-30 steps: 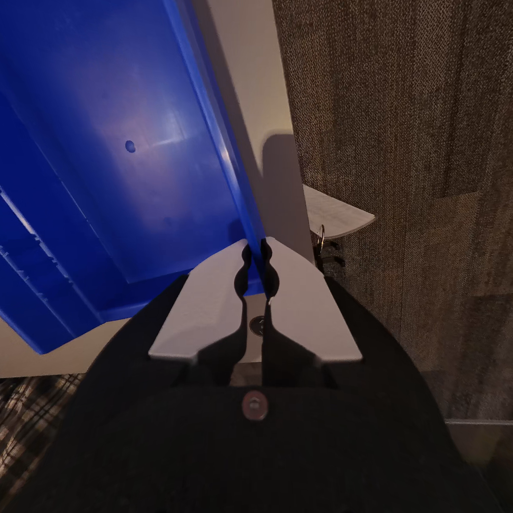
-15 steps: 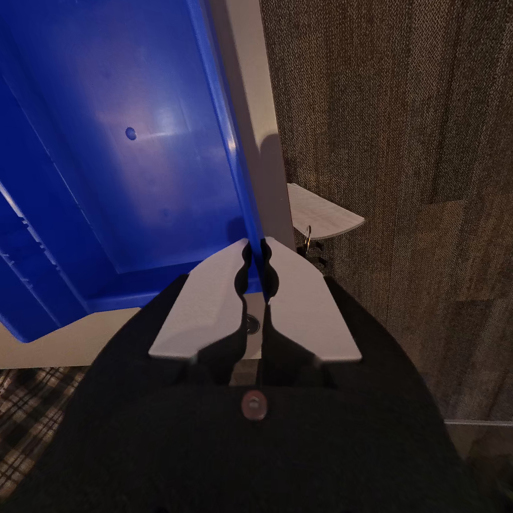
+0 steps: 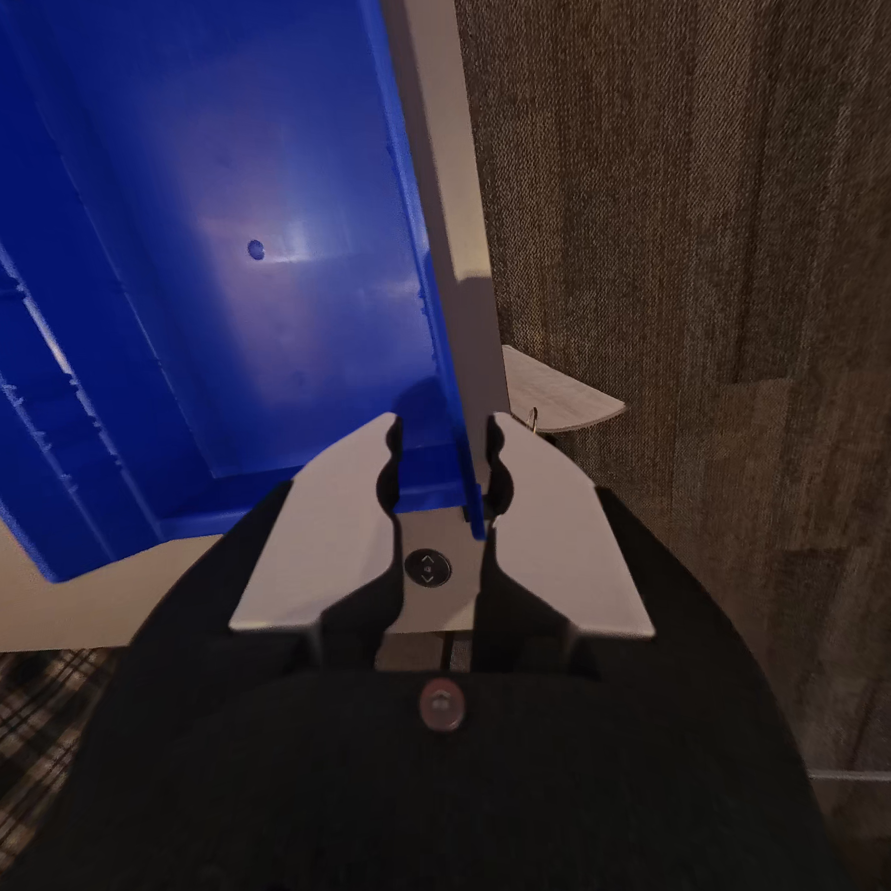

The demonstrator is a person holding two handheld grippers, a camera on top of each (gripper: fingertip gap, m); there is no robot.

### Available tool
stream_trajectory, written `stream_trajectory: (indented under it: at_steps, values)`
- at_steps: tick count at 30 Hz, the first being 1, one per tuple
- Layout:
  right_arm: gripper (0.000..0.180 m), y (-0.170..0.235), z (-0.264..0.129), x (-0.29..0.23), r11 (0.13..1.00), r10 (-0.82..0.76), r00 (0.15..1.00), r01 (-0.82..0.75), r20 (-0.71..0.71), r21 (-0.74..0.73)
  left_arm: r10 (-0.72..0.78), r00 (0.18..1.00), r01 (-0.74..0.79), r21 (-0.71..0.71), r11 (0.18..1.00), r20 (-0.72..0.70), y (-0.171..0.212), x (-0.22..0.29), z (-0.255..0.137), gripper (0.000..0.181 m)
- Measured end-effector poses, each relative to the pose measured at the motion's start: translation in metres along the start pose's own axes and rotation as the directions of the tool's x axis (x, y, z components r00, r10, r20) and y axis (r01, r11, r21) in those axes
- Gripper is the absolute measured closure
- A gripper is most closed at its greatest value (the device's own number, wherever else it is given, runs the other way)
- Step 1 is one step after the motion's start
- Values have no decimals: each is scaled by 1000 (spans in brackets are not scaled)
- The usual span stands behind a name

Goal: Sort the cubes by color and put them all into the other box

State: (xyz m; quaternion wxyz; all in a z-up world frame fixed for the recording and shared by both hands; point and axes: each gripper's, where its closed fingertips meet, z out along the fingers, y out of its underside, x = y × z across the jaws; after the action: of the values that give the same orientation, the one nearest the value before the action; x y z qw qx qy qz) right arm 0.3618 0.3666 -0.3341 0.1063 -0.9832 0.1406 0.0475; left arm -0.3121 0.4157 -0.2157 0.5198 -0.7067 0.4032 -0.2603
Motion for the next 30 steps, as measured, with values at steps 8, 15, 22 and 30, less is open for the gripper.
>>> stream_trajectory:
  at_steps: [8,15,22,30]
  values:
    - [104,-52,-99,-79,897,-230,973,213,-2,388,-55,981,44,64,997,184,-9,-42,-34,100]
    - [79,-56,-175,-265,320,-550,824,355,-133,878,-125,881,146,-11,989,456,21,-111,-87,117]
    - [82,-20,-120,-413,135,-744,668,158,-5,978,-83,792,298,-265,917,605,75,-162,-99,118]
    - [91,-33,2,-472,299,-800,578,150,162,942,-25,765,479,-543,689,643,142,-193,-100,105]
